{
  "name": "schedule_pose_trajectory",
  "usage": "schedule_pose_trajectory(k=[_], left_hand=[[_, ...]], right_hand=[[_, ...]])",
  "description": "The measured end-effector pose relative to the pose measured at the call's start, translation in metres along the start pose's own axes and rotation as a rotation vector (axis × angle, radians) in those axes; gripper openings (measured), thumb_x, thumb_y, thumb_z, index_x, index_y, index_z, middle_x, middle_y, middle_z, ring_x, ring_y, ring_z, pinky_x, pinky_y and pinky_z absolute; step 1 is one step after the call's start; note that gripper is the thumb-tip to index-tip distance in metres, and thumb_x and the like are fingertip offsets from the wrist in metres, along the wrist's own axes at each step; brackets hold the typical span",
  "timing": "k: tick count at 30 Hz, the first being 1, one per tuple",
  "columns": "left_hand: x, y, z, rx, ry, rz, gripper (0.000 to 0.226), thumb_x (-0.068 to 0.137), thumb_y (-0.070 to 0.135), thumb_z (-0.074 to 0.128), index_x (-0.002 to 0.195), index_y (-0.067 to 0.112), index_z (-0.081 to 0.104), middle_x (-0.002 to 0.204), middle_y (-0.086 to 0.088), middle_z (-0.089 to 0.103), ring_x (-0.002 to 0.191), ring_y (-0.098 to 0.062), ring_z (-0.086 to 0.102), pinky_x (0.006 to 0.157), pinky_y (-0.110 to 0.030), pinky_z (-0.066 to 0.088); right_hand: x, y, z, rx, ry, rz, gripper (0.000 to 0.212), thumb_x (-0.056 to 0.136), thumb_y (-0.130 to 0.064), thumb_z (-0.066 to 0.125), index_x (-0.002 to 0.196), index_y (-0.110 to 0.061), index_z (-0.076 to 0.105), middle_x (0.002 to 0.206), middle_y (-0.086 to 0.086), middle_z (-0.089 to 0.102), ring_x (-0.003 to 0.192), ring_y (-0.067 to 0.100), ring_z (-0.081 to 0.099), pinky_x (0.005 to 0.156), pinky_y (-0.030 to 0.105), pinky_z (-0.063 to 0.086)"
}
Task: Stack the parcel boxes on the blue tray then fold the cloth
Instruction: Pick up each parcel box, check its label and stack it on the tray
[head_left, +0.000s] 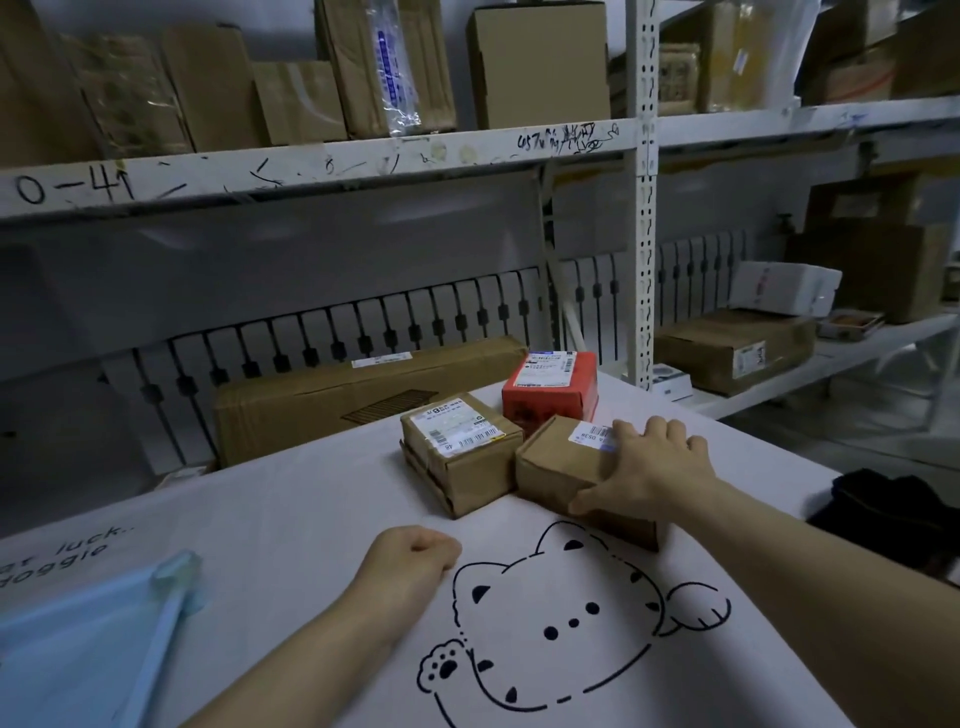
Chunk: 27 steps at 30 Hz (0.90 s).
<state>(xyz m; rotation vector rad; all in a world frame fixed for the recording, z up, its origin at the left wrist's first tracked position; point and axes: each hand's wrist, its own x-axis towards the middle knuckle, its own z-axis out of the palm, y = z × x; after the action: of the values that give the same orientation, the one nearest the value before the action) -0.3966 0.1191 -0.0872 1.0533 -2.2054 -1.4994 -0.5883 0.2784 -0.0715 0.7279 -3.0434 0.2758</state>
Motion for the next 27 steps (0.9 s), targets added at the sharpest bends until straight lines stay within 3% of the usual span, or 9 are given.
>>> schedule_pose_trajectory(k=[4, 9, 13, 15, 18, 21, 23, 25, 27], left_hand=[[-0.003, -0.005, -0.001, -0.062, 0.026, -0.020, 0.016, 0.092, 0.012, 0.060, 0.085, 0.000, 0.068, 0.073, -0.011, 0.058, 0.068, -0.022, 0.051, 0.068, -0.029, 0.045], [-0.025, 0.002, -0.004, -0.379, -0.016, -0.173, 0.019, 0.095, 0.013, 0.060, 0.090, -0.004, 0.055, 0.083, -0.018, 0.056, 0.059, -0.024, 0.049, 0.049, -0.025, 0.046], [-0.050, 0.011, -0.018, -0.410, -0.117, -0.266, 0.055, 0.086, 0.043, 0.069, 0.113, -0.003, 0.056, 0.102, -0.026, 0.068, 0.082, -0.037, 0.070, 0.067, -0.041, 0.061], [-0.065, 0.015, -0.029, -0.445, -0.188, -0.245, 0.052, 0.082, 0.046, 0.071, 0.114, 0.006, 0.063, 0.101, -0.020, 0.073, 0.090, -0.036, 0.071, 0.073, -0.045, 0.060], [-0.084, 0.015, -0.053, -0.530, -0.178, -0.158, 0.038, 0.084, 0.032, 0.072, 0.111, 0.006, 0.067, 0.096, -0.016, 0.076, 0.093, -0.034, 0.072, 0.084, -0.046, 0.058], [-0.101, 0.012, -0.086, -0.529, -0.096, -0.070, 0.026, 0.084, 0.016, 0.070, 0.106, 0.004, 0.068, 0.094, -0.016, 0.075, 0.084, -0.028, 0.072, 0.063, -0.034, 0.059], [-0.114, 0.007, -0.107, -0.555, -0.062, -0.038, 0.022, 0.084, 0.008, 0.066, 0.105, 0.003, 0.068, 0.098, -0.021, 0.073, 0.082, -0.028, 0.068, 0.061, -0.032, 0.057], [-0.124, 0.002, -0.122, -0.573, -0.066, -0.014, 0.026, 0.084, 0.006, 0.062, 0.109, 0.000, 0.067, 0.108, -0.025, 0.070, 0.086, -0.031, 0.067, 0.073, -0.038, 0.057], [-0.134, -0.002, -0.132, -0.554, -0.071, 0.009, 0.030, 0.084, 0.006, 0.062, 0.113, 0.001, 0.066, 0.110, -0.024, 0.070, 0.094, -0.034, 0.067, 0.086, -0.045, 0.055]], right_hand=[[-0.021, -0.010, -0.002, -0.020, -0.014, -0.012, 0.100, 0.062, -0.077, 0.063, 0.140, -0.022, 0.033, 0.138, 0.009, 0.040, 0.131, 0.029, 0.034, 0.106, 0.043, 0.030], [-0.064, -0.033, -0.008, -0.037, -0.080, -0.069, 0.099, 0.062, -0.077, 0.062, 0.139, -0.019, 0.036, 0.136, 0.007, 0.046, 0.128, 0.027, 0.041, 0.102, 0.040, 0.035], [-0.101, -0.063, -0.014, 0.168, -0.125, -0.142, 0.100, 0.057, -0.075, 0.061, 0.137, -0.020, 0.038, 0.128, 0.004, 0.048, 0.121, 0.024, 0.045, 0.097, 0.037, 0.044], [-0.119, -0.079, -0.016, 0.281, -0.099, -0.212, 0.099, 0.055, -0.075, 0.061, 0.135, -0.021, 0.039, 0.123, 0.002, 0.048, 0.117, 0.023, 0.046, 0.096, 0.038, 0.045], [-0.140, -0.096, -0.016, 0.519, -0.097, -0.365, 0.094, 0.050, -0.084, 0.064, 0.124, -0.029, 0.046, 0.118, -0.005, 0.051, 0.110, 0.015, 0.050, 0.092, 0.036, 0.049], [-0.157, -0.104, -0.030, 0.894, -0.160, -0.420, 0.057, 0.073, -0.065, 0.071, 0.117, -0.032, 0.056, 0.110, -0.014, 0.063, 0.097, 0.004, 0.062, 0.084, 0.025, 0.054], [-0.164, -0.107, -0.039, 0.986, -0.221, -0.403, 0.040, 0.083, -0.057, 0.067, 0.112, -0.032, 0.056, 0.108, -0.015, 0.062, 0.095, 0.001, 0.061, 0.078, 0.018, 0.049], [-0.169, -0.110, -0.043, 0.996, -0.331, -0.392, 0.050, 0.079, -0.058, 0.072, 0.117, -0.029, 0.056, 0.111, -0.011, 0.064, 0.099, 0.005, 0.063, 0.082, 0.022, 0.051], [-0.176, -0.117, -0.043, 1.016, -0.445, -0.380, 0.063, 0.071, -0.057, 0.077, 0.120, -0.020, 0.063, 0.112, 0.001, 0.072, 0.100, 0.019, 0.069, 0.095, 0.044, 0.054]])
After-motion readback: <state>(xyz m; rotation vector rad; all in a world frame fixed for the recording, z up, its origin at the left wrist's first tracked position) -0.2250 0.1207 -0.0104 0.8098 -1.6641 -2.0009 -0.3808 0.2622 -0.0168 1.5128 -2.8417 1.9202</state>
